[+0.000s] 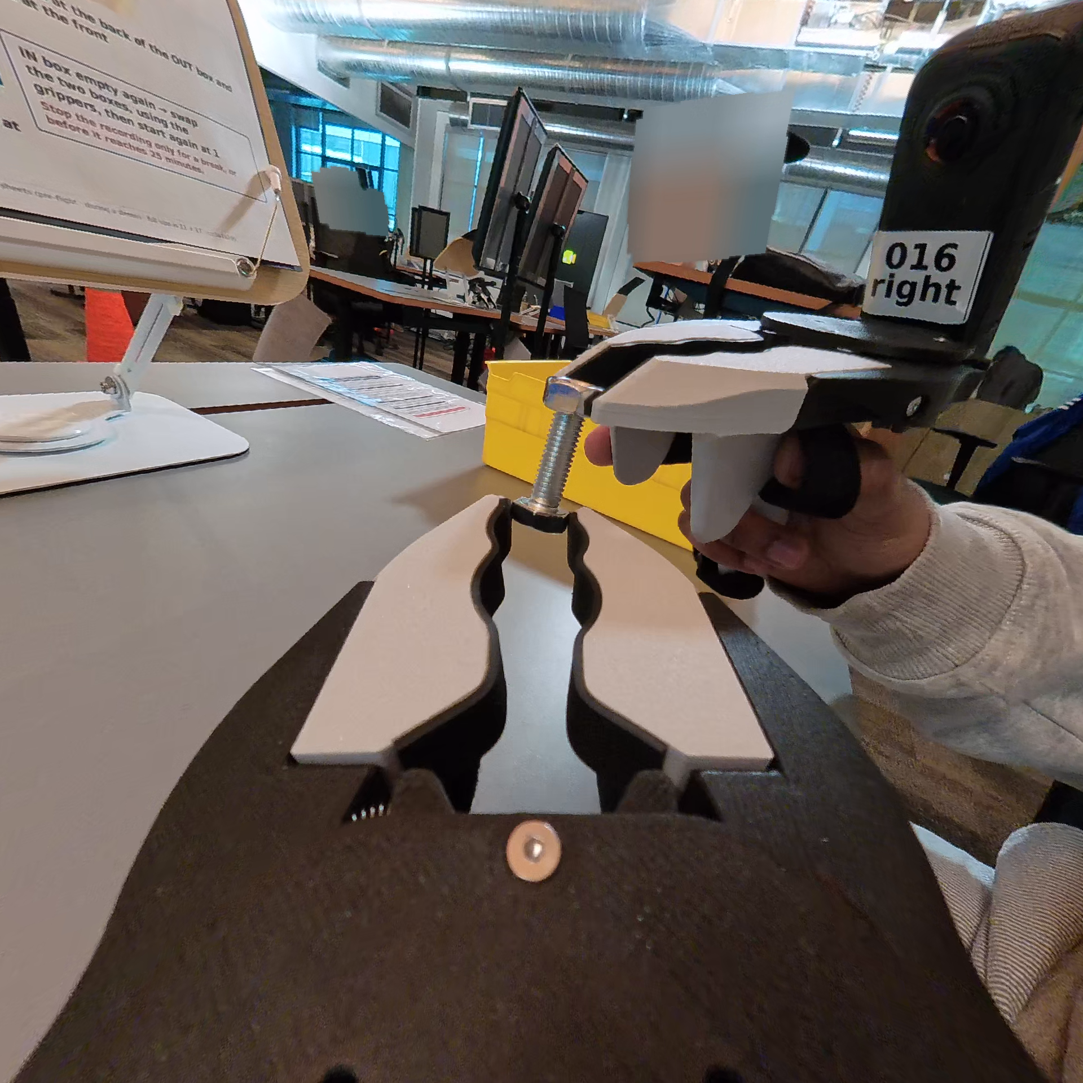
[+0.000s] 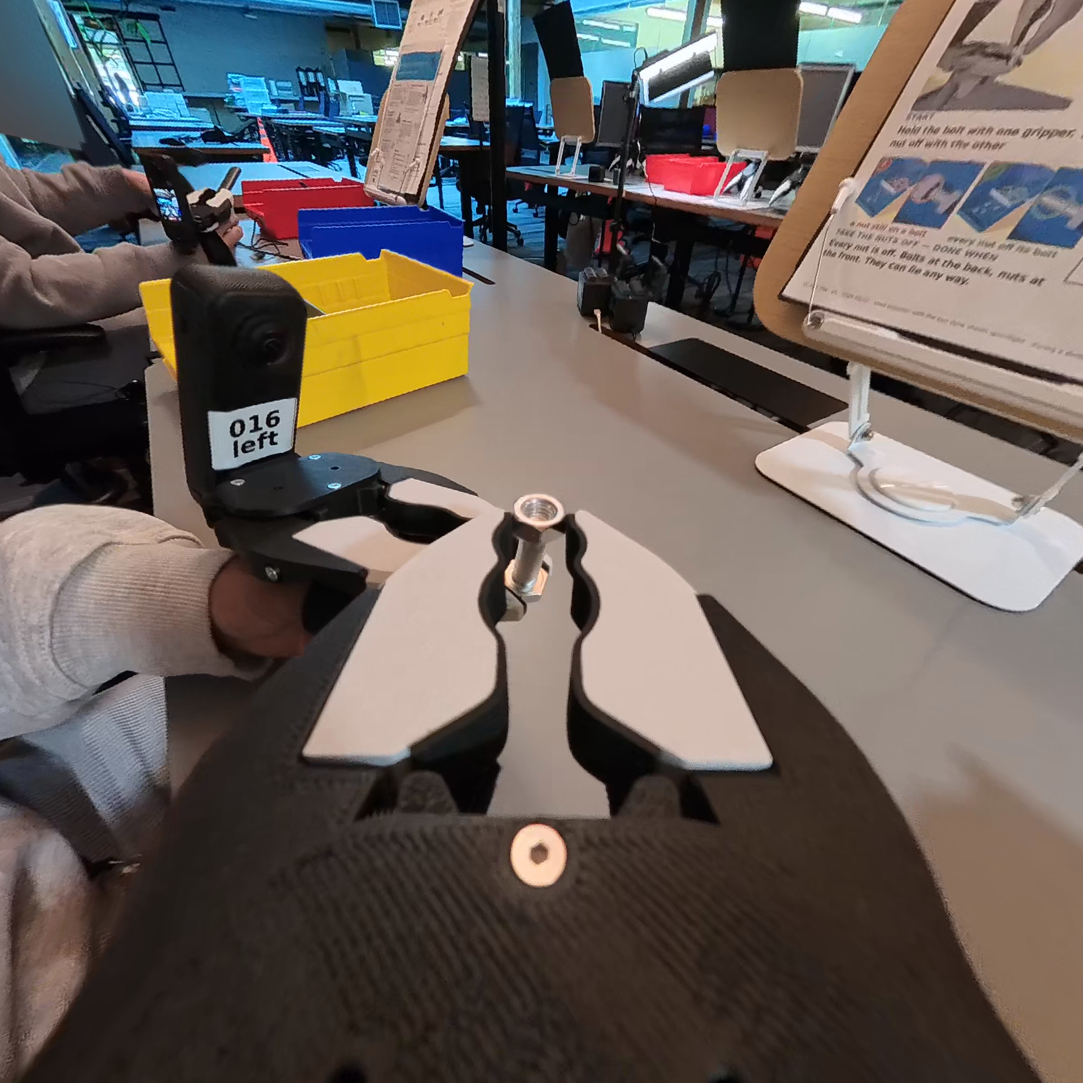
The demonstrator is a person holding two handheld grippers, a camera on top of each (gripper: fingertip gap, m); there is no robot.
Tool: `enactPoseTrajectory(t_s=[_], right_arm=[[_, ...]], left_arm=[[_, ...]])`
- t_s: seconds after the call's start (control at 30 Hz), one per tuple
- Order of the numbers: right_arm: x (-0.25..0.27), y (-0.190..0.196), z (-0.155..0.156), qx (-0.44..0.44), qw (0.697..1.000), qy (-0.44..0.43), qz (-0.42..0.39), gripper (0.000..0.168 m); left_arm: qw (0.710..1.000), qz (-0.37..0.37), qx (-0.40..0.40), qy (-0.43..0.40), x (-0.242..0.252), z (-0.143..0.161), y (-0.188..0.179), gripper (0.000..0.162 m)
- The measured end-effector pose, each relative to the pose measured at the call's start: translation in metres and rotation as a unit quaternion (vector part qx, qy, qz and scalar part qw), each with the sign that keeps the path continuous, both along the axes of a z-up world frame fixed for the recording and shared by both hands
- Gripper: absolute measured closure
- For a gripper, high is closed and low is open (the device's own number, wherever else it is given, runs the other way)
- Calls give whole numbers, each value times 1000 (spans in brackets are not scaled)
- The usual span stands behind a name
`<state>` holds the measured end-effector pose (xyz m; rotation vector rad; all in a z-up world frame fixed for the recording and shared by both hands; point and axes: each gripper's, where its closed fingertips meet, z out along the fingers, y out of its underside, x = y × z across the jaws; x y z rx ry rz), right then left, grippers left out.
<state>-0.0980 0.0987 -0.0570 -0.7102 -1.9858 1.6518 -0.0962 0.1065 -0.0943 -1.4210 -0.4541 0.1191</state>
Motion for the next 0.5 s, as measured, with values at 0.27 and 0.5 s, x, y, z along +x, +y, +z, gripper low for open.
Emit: enactPoseTrajectory(t_s=[0.27, 0.5], right_arm=[[1, -1, -1, 17, 999, -48, -1, 151], [2, -1, -1, 39, 998, -39, -2, 151]], left_arm=[[1000, 2, -1, 2, 0, 0, 0, 143], [1000, -4, -2, -1, 1, 0, 1, 143]])
